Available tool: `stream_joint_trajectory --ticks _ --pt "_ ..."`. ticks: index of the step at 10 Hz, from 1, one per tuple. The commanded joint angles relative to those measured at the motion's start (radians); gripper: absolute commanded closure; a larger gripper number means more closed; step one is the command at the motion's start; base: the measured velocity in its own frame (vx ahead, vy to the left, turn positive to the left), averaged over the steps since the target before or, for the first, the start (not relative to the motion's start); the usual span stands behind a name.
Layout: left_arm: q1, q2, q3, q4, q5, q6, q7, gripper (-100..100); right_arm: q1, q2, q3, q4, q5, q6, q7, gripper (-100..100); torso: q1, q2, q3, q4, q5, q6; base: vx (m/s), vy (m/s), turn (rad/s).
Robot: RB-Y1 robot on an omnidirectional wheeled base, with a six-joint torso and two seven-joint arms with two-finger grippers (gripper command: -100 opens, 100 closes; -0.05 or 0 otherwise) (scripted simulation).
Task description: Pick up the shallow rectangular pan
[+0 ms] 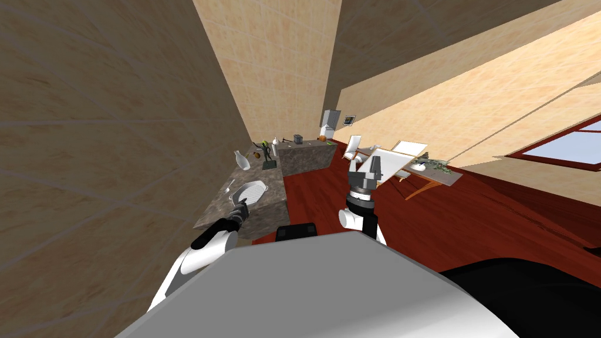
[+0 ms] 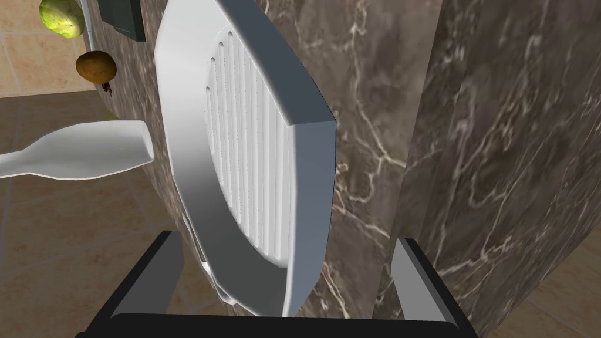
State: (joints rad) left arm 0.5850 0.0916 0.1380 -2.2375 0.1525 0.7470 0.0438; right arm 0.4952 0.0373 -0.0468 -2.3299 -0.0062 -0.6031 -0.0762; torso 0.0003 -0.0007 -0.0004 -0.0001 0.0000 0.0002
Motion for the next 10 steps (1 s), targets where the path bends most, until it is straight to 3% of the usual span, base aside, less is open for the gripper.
stream_joint_trajectory --ticks 1,2,6,7,8,10 --pt "0.000 0.000 0.000 0.000 0.000 0.000 0.000 -100 0.000 0.000 0.000 0.000 0.000 0.000 0.000 0 0.000 0.000 0.000 0.000 0.000 0.000 0.000 0.000 0.000" --pt "-0.001 0.000 0.000 0.002 0.000 -0.002 0.000 100 0.000 0.000 0.000 0.000 0.000 0.000 0.000 0 0.000 0.000 0.000 0.000 0.000 0.000 0.000 0.000 0.000" --pt "-0.001 0.000 0.000 0.002 0.000 -0.002 0.000 100 0.000 0.000 0.000 0.000 0.000 0.000 0.000 0 0.000 0.001 0.000 0.000 0.000 0.000 0.000 0.000 0.000" --pt "-0.001 0.000 0.000 0.002 0.000 -0.002 0.000 0 0.000 0.000 0.000 0.000 0.000 0.000 0.000 0 0.000 0.001 0.000 0.000 0.000 0.000 0.000 0.000 0.000" --pt "-0.002 0.018 0.038 0.005 -0.006 0.036 0.013 -100 0.000 0.000 0.000 0.000 0.000 0.000 0.000 0 0.000 0.001 0.000 0.000 0.000 0.000 -0.080 -0.020 -0.096" --pt "-0.004 0.030 0.067 0.008 -0.009 0.065 0.023 -100 0.000 0.000 0.000 0.000 0.000 0.000 0.000 0 -0.001 0.008 0.005 0.002 0.000 0.000 -0.124 -0.022 -0.073"
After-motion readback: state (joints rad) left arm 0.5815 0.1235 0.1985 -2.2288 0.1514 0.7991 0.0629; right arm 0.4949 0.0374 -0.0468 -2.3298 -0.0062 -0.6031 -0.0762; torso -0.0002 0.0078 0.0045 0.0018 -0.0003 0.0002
